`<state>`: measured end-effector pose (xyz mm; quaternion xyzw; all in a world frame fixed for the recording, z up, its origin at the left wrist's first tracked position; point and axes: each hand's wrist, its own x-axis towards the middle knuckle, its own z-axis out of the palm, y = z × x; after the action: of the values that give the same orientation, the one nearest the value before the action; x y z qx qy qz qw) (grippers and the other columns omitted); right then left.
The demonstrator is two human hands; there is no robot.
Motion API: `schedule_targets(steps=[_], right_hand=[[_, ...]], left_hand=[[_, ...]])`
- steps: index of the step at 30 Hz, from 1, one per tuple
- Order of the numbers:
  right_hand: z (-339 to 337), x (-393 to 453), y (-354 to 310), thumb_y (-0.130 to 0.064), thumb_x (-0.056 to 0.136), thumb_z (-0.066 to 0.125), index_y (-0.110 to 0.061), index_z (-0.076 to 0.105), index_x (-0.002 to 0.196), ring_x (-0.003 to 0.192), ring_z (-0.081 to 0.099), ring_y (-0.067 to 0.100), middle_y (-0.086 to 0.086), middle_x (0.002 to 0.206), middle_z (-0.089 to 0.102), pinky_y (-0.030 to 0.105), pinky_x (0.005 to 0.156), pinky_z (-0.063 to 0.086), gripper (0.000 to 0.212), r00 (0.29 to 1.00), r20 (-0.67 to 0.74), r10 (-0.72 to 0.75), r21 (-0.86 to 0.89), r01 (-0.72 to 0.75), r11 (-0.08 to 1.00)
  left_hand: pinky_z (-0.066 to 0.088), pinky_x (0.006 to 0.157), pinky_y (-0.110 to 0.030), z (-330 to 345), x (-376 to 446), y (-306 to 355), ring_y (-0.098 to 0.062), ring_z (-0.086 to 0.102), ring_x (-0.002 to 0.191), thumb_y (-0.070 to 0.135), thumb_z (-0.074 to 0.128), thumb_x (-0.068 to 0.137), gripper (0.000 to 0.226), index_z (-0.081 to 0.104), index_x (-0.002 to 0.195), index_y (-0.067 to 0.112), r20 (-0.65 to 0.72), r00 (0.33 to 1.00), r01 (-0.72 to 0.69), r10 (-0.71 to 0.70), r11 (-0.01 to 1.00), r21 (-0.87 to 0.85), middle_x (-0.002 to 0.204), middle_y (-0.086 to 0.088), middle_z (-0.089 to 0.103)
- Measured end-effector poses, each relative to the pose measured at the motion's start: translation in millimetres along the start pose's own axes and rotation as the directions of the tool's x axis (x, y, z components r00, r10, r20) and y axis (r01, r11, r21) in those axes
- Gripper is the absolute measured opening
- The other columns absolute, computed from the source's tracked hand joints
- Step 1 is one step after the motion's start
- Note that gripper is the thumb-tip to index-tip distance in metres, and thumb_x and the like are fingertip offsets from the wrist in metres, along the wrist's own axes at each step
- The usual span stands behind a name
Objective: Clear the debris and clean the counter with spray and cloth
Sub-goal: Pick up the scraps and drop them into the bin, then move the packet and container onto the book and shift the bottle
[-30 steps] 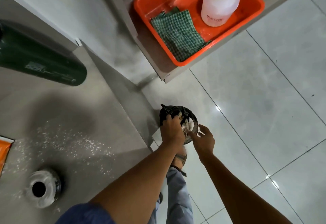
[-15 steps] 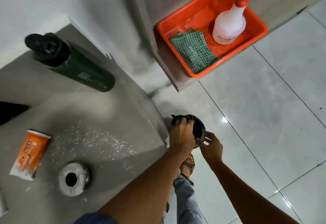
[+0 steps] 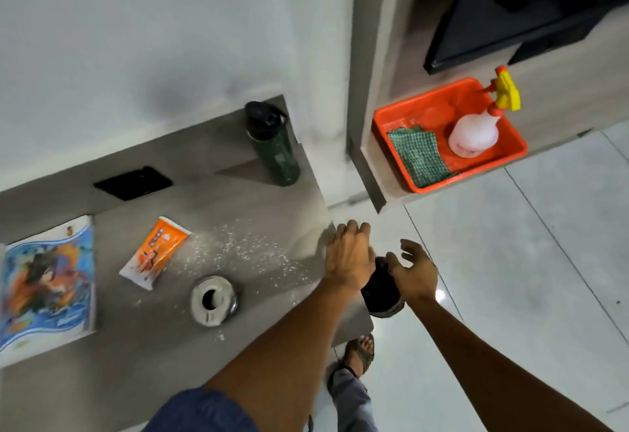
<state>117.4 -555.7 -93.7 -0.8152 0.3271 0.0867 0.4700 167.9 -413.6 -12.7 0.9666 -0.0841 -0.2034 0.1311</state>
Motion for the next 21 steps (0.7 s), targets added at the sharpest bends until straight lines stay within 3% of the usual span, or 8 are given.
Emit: schedule_targets(steps=[5,9,12,14,16,17,19,21], right_hand=[[14.7,-16.7,-59.1,-0.031,0.098,0.081,-0.019,0.07,0.136,0.12,0.073,0.022,0.0,0.133,0.076,0.03,0.093,0.054,0.041,0.989,0.024,-0.147,0.028,0.147,0.989],[42.5,-45.4,-97.4,-0.036,0.099,0.08,-0.017,0.068,0.141,0.125,0.072,0.025,0.002,0.138,0.075,0.049,0.103,0.063,0.048,0.962,0.085,-0.26,0.007,0.261,0.965],[68.8,-73.9,-123.8,-0.044,0.099,0.079,-0.025,0.063,0.148,0.132,0.068,0.029,0.004,0.145,0.071,0.05,0.108,0.061,0.055,0.921,0.206,-0.331,0.0,0.338,0.941],[91.9,-101.1,-144.3,-0.068,0.092,0.073,-0.034,0.054,0.153,0.135,0.066,0.03,0.003,0.15,0.067,0.051,0.11,0.06,0.073,0.88,0.311,-0.359,-0.018,0.383,0.923],[113.0,-123.1,-157.2,-0.1,0.076,0.054,-0.042,0.042,0.158,0.139,0.062,0.03,0.001,0.157,0.061,0.055,0.113,0.057,0.101,0.843,0.391,-0.37,-0.09,0.435,0.896],[122.7,-132.8,-161.2,-0.107,0.072,0.047,-0.045,0.037,0.16,0.142,0.059,0.029,0.0,0.161,0.057,0.055,0.115,0.055,0.108,0.816,0.433,-0.383,-0.139,0.48,0.866],[143.9,-153.6,-169.5,-0.102,0.078,0.053,-0.046,0.031,0.164,0.148,0.053,0.028,0.0,0.166,0.05,0.051,0.117,0.051,0.104,0.742,0.521,-0.422,-0.205,0.589,0.782],[164.0,-169.0,-174.2,-0.078,0.088,0.073,-0.04,0.033,0.168,0.151,0.05,0.031,0.002,0.169,0.047,0.047,0.118,0.049,0.098,0.678,0.583,-0.448,-0.237,0.669,0.704]], left_hand=[[0.041,0.122,-0.044,-38.9,-16.8,-50.6,-0.03,0.051,0.144,0.029,0.061,0.108,0.046,0.054,0.152,0.016,-0.105,0.992,0.06,-0.063,0.998,-0.03,0.154,-0.01,0.057],[0.042,0.121,-0.044,-57.5,-37.9,-105.0,-0.03,0.052,0.142,0.031,0.059,0.109,0.043,0.054,0.149,0.017,-0.136,0.984,0.109,-0.112,0.994,-0.032,0.151,-0.01,0.057],[0.043,0.12,-0.045,-67.8,-55.2,-150.0,-0.031,0.052,0.142,0.031,0.06,0.108,0.041,0.055,0.146,0.017,-0.149,0.972,0.171,-0.18,0.983,-0.073,0.151,-0.01,0.056],[0.043,0.121,-0.045,-76.9,-71.7,-189.9,-0.033,0.052,0.143,0.03,0.061,0.108,0.043,0.055,0.148,0.017,-0.164,0.954,0.231,-0.251,0.964,-0.13,0.152,-0.011,0.055],[0.044,0.12,-0.046,-83.6,-85.6,-227.4,-0.034,0.052,0.143,0.029,0.062,0.107,0.044,0.055,0.148,0.017,-0.168,0.937,0.28,-0.305,0.947,-0.154,0.153,-0.01,0.054],[0.045,0.119,-0.047,-86.1,-92.1,-245.0,-0.034,0.052,0.143,0.029,0.063,0.107,0.044,0.055,0.149,0.017,-0.168,0.93,0.303,-0.328,0.94,-0.159,0.153,-0.01,0.053],[0.045,0.121,-0.047,-91.2,-105.8,-283.2,-0.034,0.051,0.145,0.029,0.063,0.107,0.046,0.054,0.151,0.017,-0.168,0.909,0.355,-0.381,0.92,-0.167,0.155,-0.01,0.052],[0.041,0.123,-0.046,-95.5,-115.0,-316.7,-0.036,0.049,0.147,0.029,0.063,0.108,0.049,0.054,0.154,0.015,-0.17,0.893,0.396,-0.418,0.906,-0.149,0.159,-0.012,0.05]])
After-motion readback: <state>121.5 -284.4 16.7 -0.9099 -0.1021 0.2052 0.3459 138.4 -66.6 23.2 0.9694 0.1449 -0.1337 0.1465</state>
